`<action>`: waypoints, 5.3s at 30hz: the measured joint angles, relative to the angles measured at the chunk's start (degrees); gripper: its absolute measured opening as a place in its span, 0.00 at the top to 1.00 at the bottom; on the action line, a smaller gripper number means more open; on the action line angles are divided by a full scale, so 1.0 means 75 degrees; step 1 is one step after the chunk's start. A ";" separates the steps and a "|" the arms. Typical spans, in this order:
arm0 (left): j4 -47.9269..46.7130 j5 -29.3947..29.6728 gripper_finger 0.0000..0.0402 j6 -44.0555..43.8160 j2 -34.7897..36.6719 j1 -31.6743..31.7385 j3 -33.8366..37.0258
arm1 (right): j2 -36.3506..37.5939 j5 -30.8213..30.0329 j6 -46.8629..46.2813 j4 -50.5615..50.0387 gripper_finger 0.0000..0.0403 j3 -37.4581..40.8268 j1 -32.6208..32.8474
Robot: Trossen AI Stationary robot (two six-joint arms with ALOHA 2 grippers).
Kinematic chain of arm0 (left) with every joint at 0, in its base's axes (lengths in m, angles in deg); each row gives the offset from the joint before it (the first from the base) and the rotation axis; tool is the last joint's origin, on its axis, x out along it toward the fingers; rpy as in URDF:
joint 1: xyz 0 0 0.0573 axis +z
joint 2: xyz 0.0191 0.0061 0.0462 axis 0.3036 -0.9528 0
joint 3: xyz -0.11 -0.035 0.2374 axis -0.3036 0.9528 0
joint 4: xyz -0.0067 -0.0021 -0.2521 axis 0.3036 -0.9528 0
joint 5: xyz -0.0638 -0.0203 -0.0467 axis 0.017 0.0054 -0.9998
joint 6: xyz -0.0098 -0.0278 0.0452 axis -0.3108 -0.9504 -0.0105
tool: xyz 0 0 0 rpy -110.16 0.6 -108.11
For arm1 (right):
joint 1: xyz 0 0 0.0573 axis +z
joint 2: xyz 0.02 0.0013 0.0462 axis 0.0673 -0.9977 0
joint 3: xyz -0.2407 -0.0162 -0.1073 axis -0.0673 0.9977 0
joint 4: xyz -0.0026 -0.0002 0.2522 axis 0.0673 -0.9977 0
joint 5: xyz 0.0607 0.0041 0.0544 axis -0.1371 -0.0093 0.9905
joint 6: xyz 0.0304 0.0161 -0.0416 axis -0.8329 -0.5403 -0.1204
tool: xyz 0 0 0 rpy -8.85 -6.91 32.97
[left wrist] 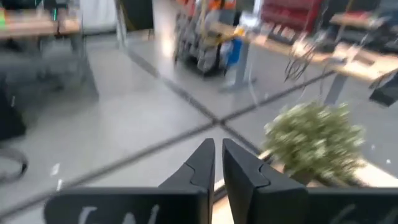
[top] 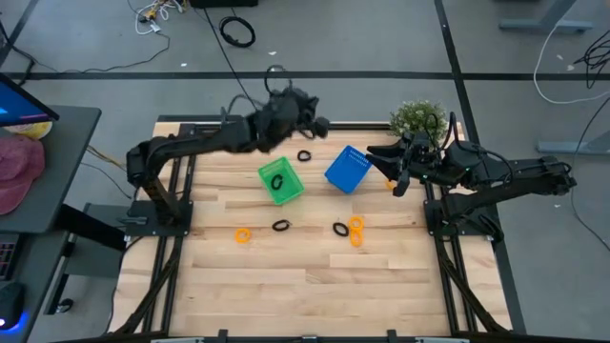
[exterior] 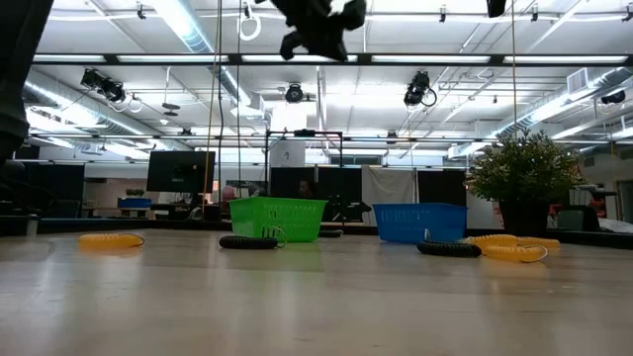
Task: Sort spring keychains
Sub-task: Put the black spring keychain into the green bin
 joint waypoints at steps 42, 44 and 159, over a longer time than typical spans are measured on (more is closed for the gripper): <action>-0.6535 -0.4552 0.48 -0.1832 -0.4707 0.1786 -0.3005 | 0.0001 0.0014 0.0000 -0.0241 0.65 0.0000 -0.0003; -0.6567 -0.4644 0.48 -0.1903 -0.4794 0.1783 -0.3005 | 0.0001 0.0016 0.0000 -0.0244 0.65 0.0000 0.0000; -0.6525 -0.5150 0.40 0.7716 -0.4950 0.1518 -0.2958 | 0.0001 0.0484 -0.0023 -0.0299 0.65 0.0002 0.0000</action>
